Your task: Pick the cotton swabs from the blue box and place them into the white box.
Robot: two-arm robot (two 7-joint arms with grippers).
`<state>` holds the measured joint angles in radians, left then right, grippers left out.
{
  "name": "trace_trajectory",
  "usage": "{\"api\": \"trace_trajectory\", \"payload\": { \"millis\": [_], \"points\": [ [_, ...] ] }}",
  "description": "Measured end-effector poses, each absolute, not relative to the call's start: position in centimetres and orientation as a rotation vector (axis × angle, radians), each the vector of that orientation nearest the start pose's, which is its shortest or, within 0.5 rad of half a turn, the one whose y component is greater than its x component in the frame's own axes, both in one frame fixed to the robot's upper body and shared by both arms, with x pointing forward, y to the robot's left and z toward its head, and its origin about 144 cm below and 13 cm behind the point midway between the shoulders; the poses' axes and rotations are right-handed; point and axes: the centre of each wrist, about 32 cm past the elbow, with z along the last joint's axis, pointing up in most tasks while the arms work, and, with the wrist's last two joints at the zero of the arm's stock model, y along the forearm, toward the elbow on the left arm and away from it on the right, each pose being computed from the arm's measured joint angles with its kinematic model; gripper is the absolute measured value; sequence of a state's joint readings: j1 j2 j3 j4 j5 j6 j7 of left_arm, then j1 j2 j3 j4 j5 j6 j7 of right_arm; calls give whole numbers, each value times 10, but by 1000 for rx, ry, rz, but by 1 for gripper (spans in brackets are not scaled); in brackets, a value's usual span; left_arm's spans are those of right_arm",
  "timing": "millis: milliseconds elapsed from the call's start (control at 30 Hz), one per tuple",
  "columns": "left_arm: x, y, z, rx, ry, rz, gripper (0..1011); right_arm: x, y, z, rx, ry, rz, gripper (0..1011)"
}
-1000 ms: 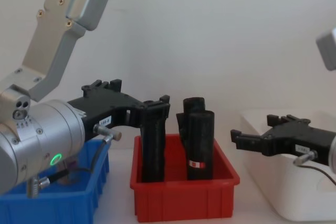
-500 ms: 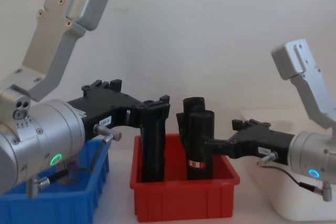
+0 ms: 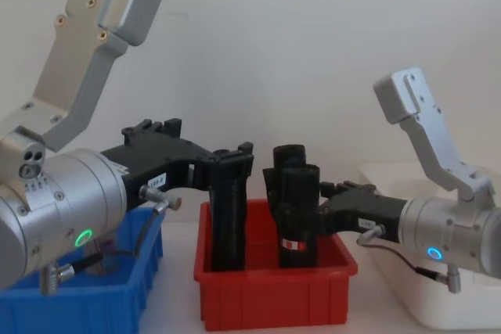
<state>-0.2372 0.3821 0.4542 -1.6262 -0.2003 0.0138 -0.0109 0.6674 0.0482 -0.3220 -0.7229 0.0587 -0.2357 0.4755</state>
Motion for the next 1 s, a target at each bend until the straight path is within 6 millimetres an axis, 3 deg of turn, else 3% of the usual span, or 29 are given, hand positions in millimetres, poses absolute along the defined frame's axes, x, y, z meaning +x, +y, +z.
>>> {"api": "trace_trajectory", "payload": {
  "millis": [367, 767, 1000],
  "points": [
    [492, 198, 1204, 61, -268, 1124, 1004, 636, -177, 1143, -112, -117, -854, 580],
    [492, 198, 1204, 61, -268, 1124, 1004, 635, -177, 1150, -61, -128, -865, 516],
    [492, 198, 1204, 61, -268, 1124, 1004, 624, -180, 1168, 2, -165, -889, 506]
  ]
}}
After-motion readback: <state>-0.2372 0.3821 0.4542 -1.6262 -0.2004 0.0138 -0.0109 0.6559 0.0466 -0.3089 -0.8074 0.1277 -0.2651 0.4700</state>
